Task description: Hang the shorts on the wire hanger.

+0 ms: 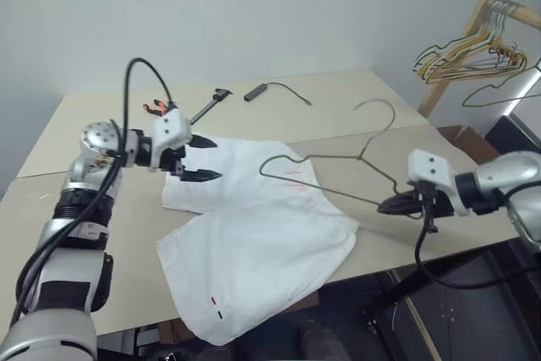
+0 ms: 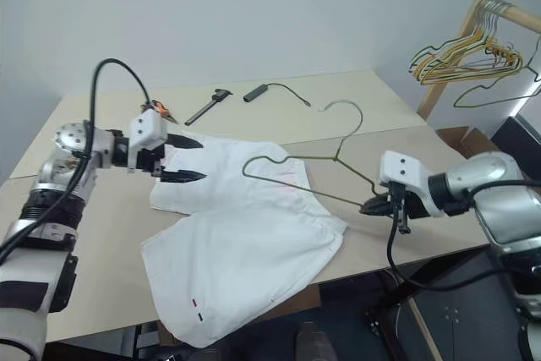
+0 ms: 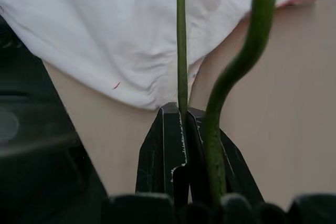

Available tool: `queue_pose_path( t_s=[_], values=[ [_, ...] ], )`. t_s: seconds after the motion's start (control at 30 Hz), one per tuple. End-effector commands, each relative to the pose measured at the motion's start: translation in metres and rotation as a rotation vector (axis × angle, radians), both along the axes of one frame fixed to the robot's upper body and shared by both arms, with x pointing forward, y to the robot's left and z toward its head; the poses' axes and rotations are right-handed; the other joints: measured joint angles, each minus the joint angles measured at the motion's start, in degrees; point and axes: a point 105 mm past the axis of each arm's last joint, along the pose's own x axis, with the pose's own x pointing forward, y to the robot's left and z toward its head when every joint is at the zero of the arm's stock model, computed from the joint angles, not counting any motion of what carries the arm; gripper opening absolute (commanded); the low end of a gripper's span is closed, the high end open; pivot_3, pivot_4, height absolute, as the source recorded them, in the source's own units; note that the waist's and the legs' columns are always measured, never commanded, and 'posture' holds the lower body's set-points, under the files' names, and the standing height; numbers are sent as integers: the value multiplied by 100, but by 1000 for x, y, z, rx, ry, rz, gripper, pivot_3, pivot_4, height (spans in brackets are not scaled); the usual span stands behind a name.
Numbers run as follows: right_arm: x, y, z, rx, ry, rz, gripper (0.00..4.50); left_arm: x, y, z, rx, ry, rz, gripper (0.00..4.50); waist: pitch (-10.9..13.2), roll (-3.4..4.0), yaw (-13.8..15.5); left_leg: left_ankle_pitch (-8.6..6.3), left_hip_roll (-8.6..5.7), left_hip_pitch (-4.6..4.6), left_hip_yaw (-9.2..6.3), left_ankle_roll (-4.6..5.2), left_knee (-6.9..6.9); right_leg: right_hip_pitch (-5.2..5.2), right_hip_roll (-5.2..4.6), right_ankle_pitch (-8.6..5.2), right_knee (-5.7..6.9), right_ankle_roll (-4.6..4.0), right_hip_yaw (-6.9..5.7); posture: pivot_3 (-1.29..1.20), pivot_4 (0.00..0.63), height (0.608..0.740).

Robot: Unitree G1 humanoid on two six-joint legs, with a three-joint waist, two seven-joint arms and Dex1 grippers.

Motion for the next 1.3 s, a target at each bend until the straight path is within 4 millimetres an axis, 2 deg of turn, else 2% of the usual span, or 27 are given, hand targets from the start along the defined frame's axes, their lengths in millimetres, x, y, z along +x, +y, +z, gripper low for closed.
queue_pose_path(
  t_s=[0.03,0.2,0.37,0.53,0.63,0.77,0.83,1.1,1.17,1.3],
  values=[
    [2,-20,2,61,37,-184,0,-6,6,33,-92,-49,-13,4457,0,0,-5,-1,0,-1,0,0,0,0,0,0,1,0,1,-164,0,740],
    [6,-46,-36,125,285,-464,0,-65,-24,48,-209,-21,-261,4457,-1,2,-20,-5,9,0,0,1,3,1,-5,-1,3,1,5,-135,0,740],
    [15,-51,-53,147,427,-583,0,-95,-42,47,-236,-3,-312,4457,0,10,14,-3,4,9,-4,-1,5,10,-2,0,5,0,11,-102,0,740],
    [10,-41,-55,163,505,-510,0,-102,-44,47,-249,4,-294,4457,2,16,66,-4,2,56,-10,-1,2,63,7,-5,-6,4,7,-81,0,740],
    [-6,-30,-47,186,573,-405,0,-105,-42,45,-240,10,-286,4457,1,22,103,-5,-1,53,-11,1,3,64,4,-7,-8,9,7,-77,0,740],
    [-21,-25,-47,160,624,-338,0,-107,-44,43,-240,20,-288,4457,1,22,192,-9,0,51,-11,0,3,62,6,-8,-11,9,4,-76,0,740],
    [-24,-26,-47,161,638,-335,0,-108,-44,41,-235,25,-291,4457,1,22,205,-9,0,53,-10,-1,3,63,7,-8,-12,9,5,-75,0,740],
    [-60,-37,-52,43,751,-283,0,-114,-43,36,-220,31,-299,4457,1,30,329,-11,0,56,-7,-4,3,63,7,-10,-13,6,2,-66,0,740],
    [-53,-35,-54,55,736,-306,0,-114,-43,35,-220,33,-300,4457,1,30,332,-12,0,59,-3,-6,3,62,10,-12,-13,4,3,-66,0,740],
    [-15,-22,-52,144,685,-413,0,-113,-44,33,-217,33,-303,4457,1,30,283,-10,4,69,12,-10,4,64,17,-10,-15,-2,12,-61,0,740]
  ],
)
